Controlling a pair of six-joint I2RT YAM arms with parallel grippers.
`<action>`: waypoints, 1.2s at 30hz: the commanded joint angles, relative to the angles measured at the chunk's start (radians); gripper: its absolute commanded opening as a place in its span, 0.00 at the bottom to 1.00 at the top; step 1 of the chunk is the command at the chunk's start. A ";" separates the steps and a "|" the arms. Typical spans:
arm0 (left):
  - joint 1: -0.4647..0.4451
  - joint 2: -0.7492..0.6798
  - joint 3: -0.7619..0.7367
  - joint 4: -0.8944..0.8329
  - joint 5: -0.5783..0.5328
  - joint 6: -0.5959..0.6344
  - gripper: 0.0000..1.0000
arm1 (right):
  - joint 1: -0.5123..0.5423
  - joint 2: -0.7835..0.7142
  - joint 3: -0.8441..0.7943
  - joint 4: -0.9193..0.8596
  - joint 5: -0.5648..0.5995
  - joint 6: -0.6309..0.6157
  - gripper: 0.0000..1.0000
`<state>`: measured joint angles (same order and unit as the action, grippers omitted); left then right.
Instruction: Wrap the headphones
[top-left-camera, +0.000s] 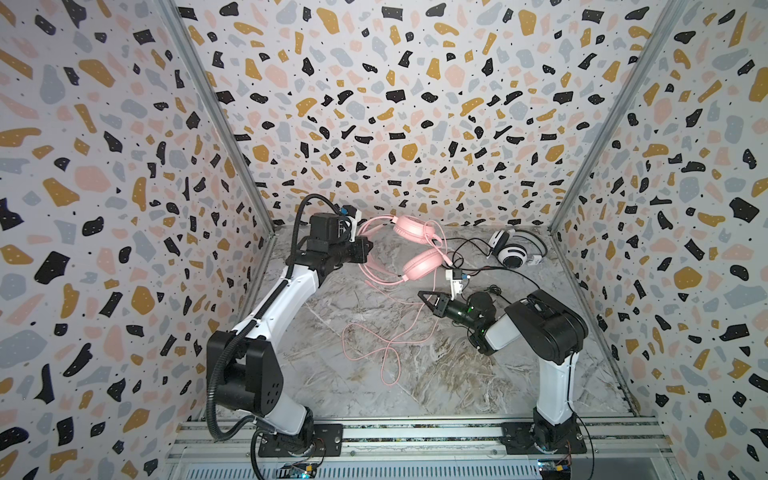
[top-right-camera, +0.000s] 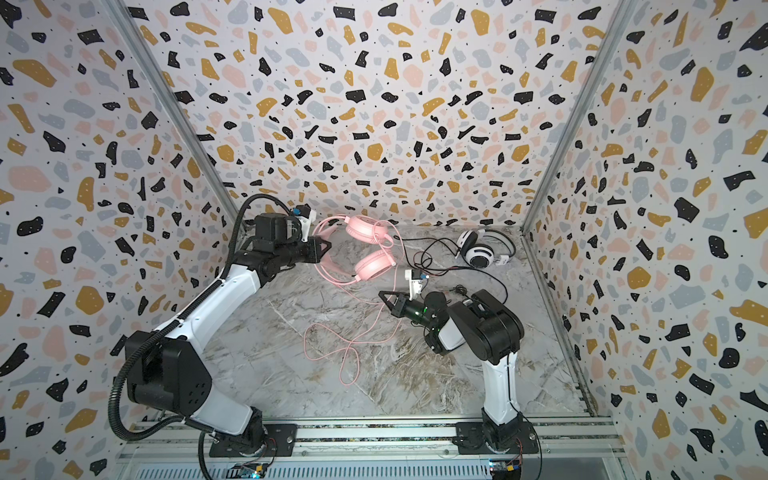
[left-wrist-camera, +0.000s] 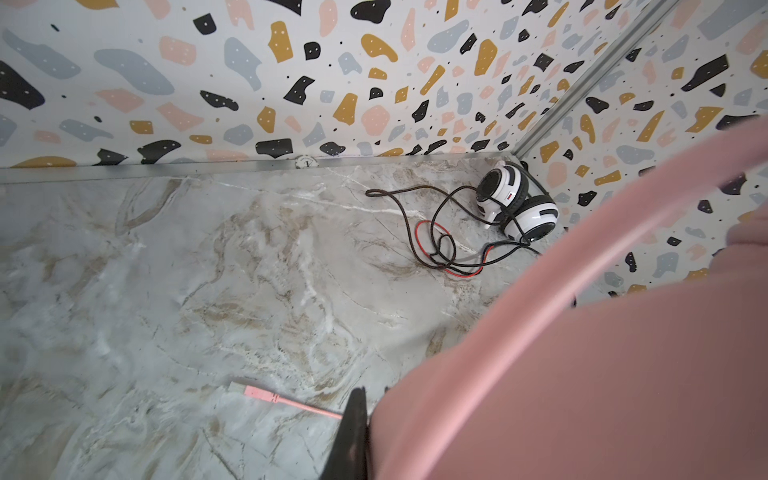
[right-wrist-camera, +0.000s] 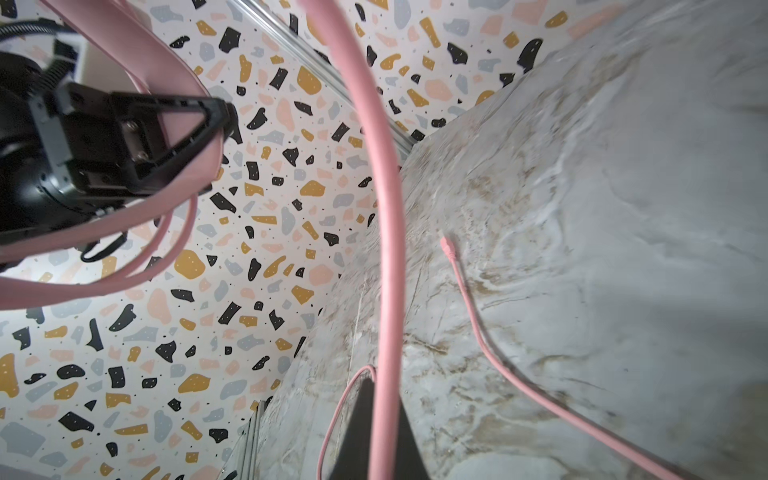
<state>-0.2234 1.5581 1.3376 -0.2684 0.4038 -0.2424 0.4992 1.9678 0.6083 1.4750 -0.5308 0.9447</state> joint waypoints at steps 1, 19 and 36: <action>0.006 0.000 0.041 0.022 -0.016 -0.007 0.00 | -0.067 -0.102 -0.056 0.043 -0.022 0.008 0.02; -0.087 0.088 0.130 -0.172 -0.293 0.069 0.00 | -0.176 -0.778 0.096 -1.112 0.203 -0.567 0.03; -0.167 0.053 0.121 -0.189 -0.507 0.107 0.00 | -0.107 -0.926 0.211 -1.317 0.303 -0.672 0.03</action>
<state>-0.3931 1.6661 1.4239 -0.5137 -0.0471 -0.1127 0.3859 1.0840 0.7616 0.1925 -0.2512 0.3004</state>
